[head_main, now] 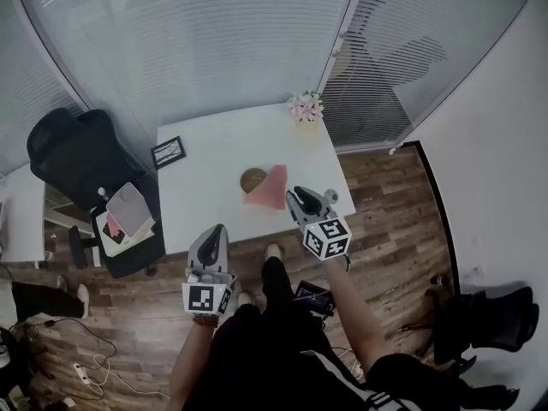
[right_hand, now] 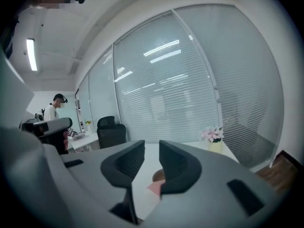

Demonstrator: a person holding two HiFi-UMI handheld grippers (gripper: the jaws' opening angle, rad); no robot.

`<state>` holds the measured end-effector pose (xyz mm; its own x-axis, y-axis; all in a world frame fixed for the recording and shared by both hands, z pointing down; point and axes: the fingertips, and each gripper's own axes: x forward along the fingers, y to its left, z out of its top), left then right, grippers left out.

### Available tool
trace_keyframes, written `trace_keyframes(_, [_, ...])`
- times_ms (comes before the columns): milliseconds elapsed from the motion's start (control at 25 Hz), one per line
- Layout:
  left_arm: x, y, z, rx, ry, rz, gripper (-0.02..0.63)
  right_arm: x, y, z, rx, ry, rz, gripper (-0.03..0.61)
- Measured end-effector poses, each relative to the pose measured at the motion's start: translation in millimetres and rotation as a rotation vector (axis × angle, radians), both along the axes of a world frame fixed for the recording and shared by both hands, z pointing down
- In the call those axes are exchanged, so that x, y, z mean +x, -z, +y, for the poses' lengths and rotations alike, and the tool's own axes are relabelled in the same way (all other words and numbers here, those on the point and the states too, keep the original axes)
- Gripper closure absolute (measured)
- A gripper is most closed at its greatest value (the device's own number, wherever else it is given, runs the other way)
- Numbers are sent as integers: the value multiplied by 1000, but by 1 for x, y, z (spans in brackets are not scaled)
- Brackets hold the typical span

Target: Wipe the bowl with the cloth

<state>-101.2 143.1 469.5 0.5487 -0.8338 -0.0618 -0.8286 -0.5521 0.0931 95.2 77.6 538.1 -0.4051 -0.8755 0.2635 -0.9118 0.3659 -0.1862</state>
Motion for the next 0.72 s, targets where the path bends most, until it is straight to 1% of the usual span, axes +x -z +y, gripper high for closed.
trace_keyframes(120, [16,-5,-28,-6,-2,-18,605,4,-33,-36,-86,70,-18,454])
trace_keyframes(240, [35,-19,-60,-32,-18,-26,604,9,-64,-67,-153,130,-28,446])
trace_keyframes(320, [50,-34,-77,-62,-51,-32,604,17,-85,-81,-198,165,-48,448])
trace_keyframes(400, [59,-53,-96,-106,-53,-59,604,23,-108,-94,-256,192,-76,445])
trace_keyframes(520, [64,-79,-120,-164,-6,-80,604,30,-140,-108,-352,219,-131,434])
trace_keyframes(640, [62,-99,-134,-218,56,-62,604,32,-167,-117,-449,221,-222,431])
trace_keyframes(720, [61,-105,-140,-242,76,-58,604,30,-185,-123,-502,216,-245,429])
